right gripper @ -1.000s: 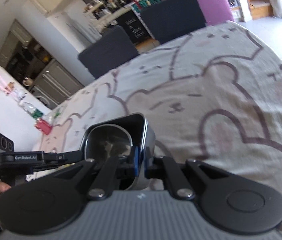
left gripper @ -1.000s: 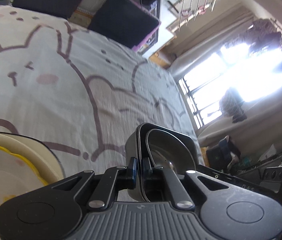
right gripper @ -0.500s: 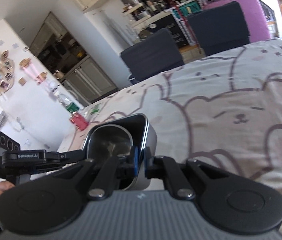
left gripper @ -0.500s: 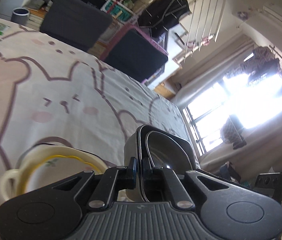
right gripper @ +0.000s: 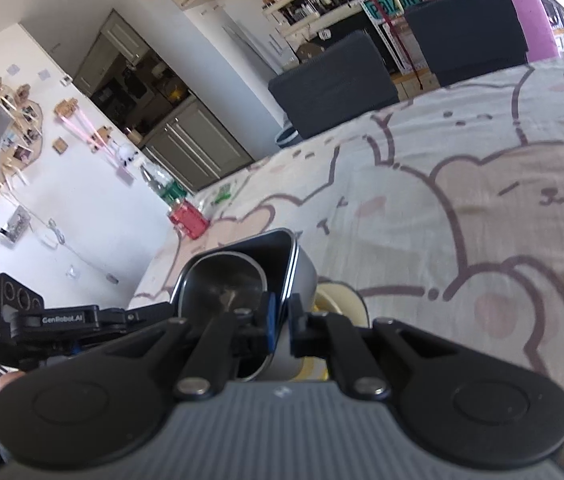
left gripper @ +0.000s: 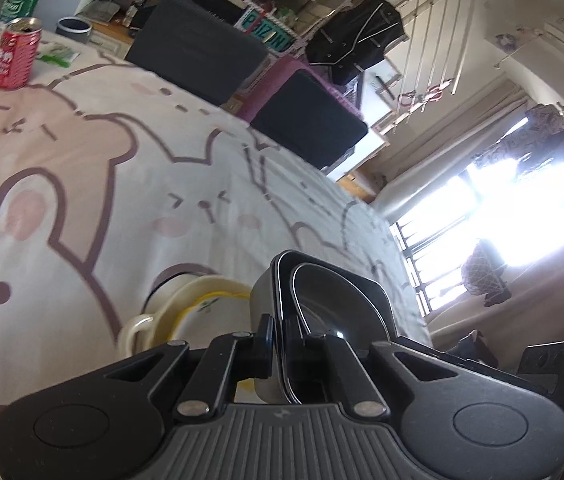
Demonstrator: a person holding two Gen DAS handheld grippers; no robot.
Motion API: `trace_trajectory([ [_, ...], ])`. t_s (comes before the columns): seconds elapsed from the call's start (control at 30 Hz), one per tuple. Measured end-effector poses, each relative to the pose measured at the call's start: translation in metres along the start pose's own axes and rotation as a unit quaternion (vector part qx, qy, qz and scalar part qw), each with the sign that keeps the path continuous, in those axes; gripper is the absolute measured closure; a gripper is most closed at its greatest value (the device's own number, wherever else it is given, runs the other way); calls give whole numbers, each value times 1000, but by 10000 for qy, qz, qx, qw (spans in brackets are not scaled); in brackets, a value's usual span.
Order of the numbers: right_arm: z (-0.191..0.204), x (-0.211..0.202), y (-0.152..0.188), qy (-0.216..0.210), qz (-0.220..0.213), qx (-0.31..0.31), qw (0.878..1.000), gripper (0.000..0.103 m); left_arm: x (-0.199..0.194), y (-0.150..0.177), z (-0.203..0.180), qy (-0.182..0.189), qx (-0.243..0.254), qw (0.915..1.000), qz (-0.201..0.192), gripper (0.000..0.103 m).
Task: Organize plates and bowls
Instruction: 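Lift and carry the steel tray stack with both grippers toward the cream plate stack, then lower the steel tray stack into the cream and yellow bowls with both grippers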
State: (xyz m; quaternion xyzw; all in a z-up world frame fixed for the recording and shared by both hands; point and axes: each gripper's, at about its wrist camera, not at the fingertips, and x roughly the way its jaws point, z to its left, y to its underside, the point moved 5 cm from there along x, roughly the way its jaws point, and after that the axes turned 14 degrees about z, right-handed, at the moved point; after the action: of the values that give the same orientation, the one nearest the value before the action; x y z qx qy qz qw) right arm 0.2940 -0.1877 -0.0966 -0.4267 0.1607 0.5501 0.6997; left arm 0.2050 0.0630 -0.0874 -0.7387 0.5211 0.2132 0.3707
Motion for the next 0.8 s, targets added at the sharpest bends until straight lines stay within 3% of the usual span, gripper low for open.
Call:
trace_trajectory([
  [0.5, 2, 39, 12, 470, 683, 0, 9966, 95, 19, 3, 29, -380, -126, 9984, 406, 97],
  [0.8, 7, 45, 14, 499, 845, -90, 9951, 95, 22, 7, 38, -489, -207, 9972, 526, 97],
])
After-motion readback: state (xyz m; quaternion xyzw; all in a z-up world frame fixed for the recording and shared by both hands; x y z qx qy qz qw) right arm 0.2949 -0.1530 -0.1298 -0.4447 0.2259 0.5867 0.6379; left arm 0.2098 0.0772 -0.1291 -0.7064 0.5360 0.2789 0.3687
